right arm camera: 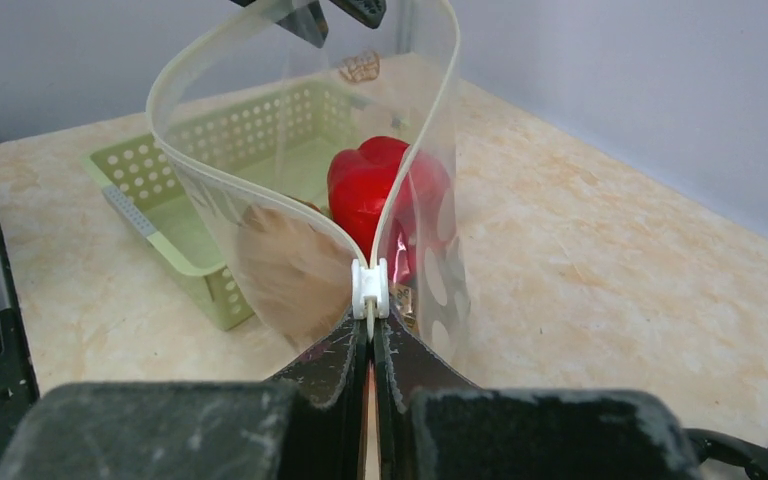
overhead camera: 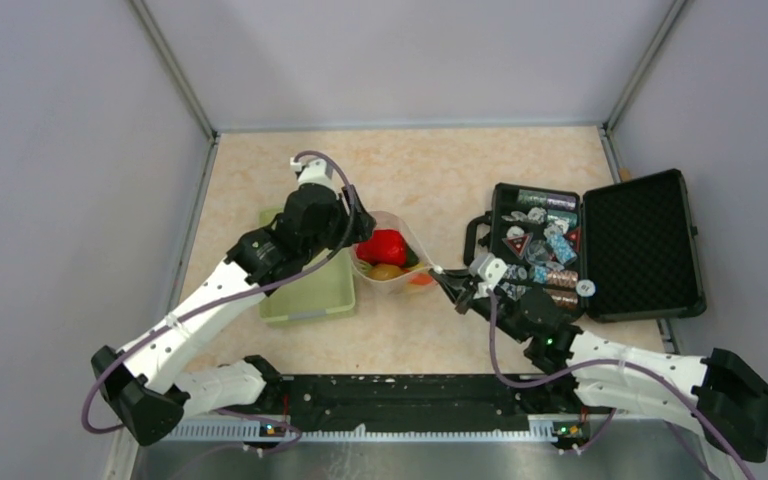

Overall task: Place the food in the zip-top bag and seal the zipper
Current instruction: Adjust the zipper food storage bag at the center of the board, then zip the zipper food storage bag at the center of the board.

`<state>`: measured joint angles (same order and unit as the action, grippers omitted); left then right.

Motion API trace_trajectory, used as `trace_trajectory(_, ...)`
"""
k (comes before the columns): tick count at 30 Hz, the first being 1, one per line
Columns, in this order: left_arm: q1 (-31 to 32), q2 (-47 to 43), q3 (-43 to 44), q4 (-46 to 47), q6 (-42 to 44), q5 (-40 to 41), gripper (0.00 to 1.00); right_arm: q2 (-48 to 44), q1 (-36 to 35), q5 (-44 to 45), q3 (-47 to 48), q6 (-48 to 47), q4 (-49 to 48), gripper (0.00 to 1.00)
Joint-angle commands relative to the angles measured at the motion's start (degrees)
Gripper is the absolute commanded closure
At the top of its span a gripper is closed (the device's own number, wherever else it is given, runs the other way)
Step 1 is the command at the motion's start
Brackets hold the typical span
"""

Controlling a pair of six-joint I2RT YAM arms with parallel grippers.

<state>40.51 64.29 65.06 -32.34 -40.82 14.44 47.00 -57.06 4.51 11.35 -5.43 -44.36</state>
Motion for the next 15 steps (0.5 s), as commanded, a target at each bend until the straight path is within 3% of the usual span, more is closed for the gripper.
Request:
trace_trajectory(1,-0.35,-3.55,0.88,3.63,6.78,-1.48,0.26,-2.41,0.10,-4.07,6.93,-1.54,7.84,1.00)
trace_trajectory(4,-0.38,-5.79,4.46,2.75,17.60,-3.24,0.04,-3.01,3.04,-10.07,11.22,-0.50,16.38,1.00)
trace_trajectory(5,-0.41,-6.35,6.29,1.70,20.83,-4.34,0.02,-2.98,4.59,-12.77,12.39,-0.23,18.11,1.00)
trace_trajectory(8,-0.43,-7.23,11.90,-2.02,27.95,-9.10,0.01,-2.32,8.54,-20.66,16.20,-0.28,23.69,1.00)
trace_trajectory(15,-0.31,-4.66,14.10,-0.25,34.54,-35.32,0.01,3.25,10.35,-31.01,27.65,-3.72,37.80,1.00)
